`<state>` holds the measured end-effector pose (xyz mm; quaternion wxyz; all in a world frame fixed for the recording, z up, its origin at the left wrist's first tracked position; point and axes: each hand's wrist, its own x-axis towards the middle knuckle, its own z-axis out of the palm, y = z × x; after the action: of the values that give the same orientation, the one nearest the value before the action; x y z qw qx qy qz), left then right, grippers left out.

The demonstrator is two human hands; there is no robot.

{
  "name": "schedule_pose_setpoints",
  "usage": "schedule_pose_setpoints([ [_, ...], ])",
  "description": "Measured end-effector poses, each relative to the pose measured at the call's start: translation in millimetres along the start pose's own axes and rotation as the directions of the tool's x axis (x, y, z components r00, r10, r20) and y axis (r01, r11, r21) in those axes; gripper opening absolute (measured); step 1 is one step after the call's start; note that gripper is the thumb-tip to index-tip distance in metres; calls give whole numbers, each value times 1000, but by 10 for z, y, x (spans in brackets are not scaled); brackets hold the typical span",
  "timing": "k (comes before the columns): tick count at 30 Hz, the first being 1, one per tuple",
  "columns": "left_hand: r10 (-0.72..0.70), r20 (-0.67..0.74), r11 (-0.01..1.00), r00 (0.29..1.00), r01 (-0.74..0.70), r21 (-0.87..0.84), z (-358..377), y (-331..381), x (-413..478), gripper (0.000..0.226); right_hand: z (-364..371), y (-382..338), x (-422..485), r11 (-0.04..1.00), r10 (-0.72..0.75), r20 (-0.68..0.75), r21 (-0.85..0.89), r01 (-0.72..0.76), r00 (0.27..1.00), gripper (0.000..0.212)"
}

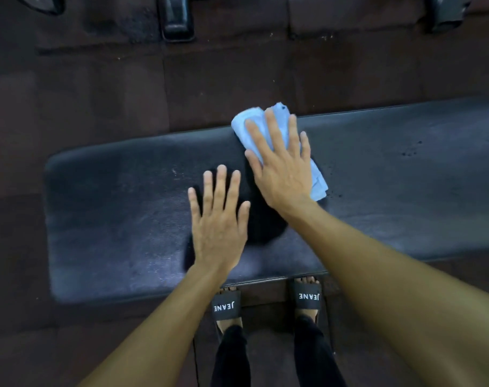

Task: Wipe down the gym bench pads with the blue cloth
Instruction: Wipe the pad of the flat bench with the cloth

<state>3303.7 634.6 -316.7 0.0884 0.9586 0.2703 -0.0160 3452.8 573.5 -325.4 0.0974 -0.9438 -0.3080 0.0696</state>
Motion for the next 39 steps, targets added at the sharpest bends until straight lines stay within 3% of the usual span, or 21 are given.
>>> schedule_pose_setpoints([
  [5, -76, 46, 995, 996, 73, 65, 151, 338, 13, 65, -245, 821, 42, 997, 79, 25, -15, -79, 997, 53],
  [9, -83, 35, 993, 996, 79, 89, 183, 345, 3, 67, -347, 1281, -542, 989, 148, 6, -25, -148, 989, 51],
  [12, -83, 25, 993, 996, 81, 90, 182, 350, -17, 66, -265, 1211, -1212, 985, 170, -18, -40, -170, 985, 51],
  [16, -81, 12, 995, 997, 80, 55, 173, 338, 10, 60, -141, 784, -1813, 996, 43, 9, -74, -42, 999, 48],
  [23, -92, 3, 995, 996, 92, 33, 176, 327, 28, 56, -131, 613, -734, 1000, -28, 27, 10, 28, 999, 50],
  [26, -88, 17, 995, 996, 87, 44, 182, 330, 14, 57, -226, 913, -271, 998, 57, 55, 32, -59, 997, 51],
  [31, -121, -6, 992, 993, 121, -26, 133, 527, 16, 56, -442, 1611, -150, 937, 347, -10, 40, -346, 938, 53],
  [35, 14, 12, 997, 1000, -13, -79, 154, 1176, -44, 57, -508, 1828, -636, 911, 410, -6, 52, -409, 912, 52],
  [39, 0, 40, 991, 999, 5, -133, 292, 1654, -20, 54, -458, 1785, -1247, 912, 409, -6, 22, -409, 913, 52],
])
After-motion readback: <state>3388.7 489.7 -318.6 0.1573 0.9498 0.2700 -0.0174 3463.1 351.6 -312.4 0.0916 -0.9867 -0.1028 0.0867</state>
